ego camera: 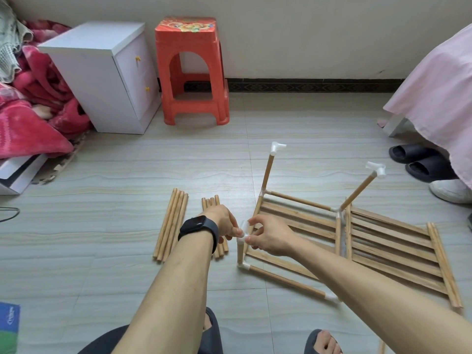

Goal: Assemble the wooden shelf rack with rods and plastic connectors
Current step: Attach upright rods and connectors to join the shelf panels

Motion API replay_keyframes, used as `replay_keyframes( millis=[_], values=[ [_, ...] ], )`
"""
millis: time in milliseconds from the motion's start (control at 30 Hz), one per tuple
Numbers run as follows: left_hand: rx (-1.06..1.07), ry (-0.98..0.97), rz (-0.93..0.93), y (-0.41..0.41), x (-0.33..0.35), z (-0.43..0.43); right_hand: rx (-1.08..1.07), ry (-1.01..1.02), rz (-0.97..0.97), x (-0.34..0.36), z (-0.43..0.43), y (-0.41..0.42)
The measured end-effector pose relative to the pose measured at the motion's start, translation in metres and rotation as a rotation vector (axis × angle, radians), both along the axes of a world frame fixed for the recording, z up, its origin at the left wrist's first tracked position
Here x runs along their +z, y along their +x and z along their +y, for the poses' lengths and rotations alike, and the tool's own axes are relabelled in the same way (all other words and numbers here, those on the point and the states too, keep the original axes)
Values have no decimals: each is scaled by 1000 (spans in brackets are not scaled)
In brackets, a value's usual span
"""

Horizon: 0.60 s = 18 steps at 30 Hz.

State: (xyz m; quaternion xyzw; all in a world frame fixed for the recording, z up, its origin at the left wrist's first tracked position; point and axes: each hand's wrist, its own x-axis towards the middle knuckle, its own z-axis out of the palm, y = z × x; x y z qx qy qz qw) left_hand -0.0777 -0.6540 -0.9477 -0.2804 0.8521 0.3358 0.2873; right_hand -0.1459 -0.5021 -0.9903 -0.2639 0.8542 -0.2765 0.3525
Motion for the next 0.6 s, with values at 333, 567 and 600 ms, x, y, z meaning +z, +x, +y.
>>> replay_keyframes(
  millis=[333, 567, 600],
  values=[
    [86, -159, 58, 20, 24, -84, 393, 270, 574, 3, -18, 11],
    [204, -195, -192, 115, -113, -128, 333, 236, 618, -36, -39, 25],
    [224, -167, -223, 125, -138, -123, 314, 207, 611, -38, -39, 24]
  ],
)
